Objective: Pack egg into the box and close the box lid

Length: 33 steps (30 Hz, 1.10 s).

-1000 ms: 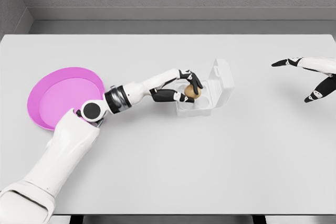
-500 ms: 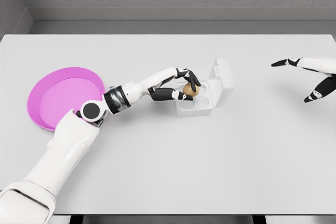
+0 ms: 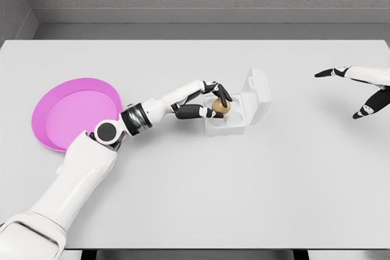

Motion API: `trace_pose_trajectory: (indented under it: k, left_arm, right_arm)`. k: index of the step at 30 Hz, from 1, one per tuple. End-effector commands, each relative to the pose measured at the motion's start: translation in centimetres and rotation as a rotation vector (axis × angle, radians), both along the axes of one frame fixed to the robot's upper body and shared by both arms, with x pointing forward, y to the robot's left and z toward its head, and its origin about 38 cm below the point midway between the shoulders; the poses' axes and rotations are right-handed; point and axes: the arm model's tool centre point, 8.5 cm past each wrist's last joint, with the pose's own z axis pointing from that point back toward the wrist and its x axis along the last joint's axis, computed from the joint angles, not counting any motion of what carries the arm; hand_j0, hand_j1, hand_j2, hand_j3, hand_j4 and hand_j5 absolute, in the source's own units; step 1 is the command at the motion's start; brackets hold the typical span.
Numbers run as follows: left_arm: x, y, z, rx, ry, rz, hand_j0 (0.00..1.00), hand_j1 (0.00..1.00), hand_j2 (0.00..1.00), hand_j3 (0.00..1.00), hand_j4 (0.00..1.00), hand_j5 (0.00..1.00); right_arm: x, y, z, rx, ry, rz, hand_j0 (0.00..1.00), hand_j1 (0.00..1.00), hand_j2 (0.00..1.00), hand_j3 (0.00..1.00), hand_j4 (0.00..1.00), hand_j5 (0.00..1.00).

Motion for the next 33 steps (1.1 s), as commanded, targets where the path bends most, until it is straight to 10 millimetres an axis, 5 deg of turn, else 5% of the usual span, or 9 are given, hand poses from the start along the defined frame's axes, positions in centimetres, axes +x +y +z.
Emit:
trace_pose_trajectory:
  k: [1,20,33]
  left_arm:
    - [0.1,0.1,0.0,-0.006,0.005,0.004,0.36,0.36,0.36,0.36,0.36,0.36]
    - [-0.3,1.2,-0.9,-0.004,0.028,0.020,0.37,0.37,0.37,0.37,0.37,0.37]
    - [0.1,0.9,0.7,-0.037,-0.005,0.015,0.37,0.37,0.37,0.37,0.37,0.37]
  right_arm:
    - [0.0,0.0,0.1,0.004,0.000,-0.003,1.00,1.00,1.00,1.00,1.00,1.00]
    - [0.0,0.0,0.1,0.004,0.000,-0.003,1.00,1.00,1.00,1.00,1.00,1.00]
    - [0.0,0.0,0.0,0.005,0.000,-0.002,1.00,1.00,1.00,1.00,1.00,1.00]
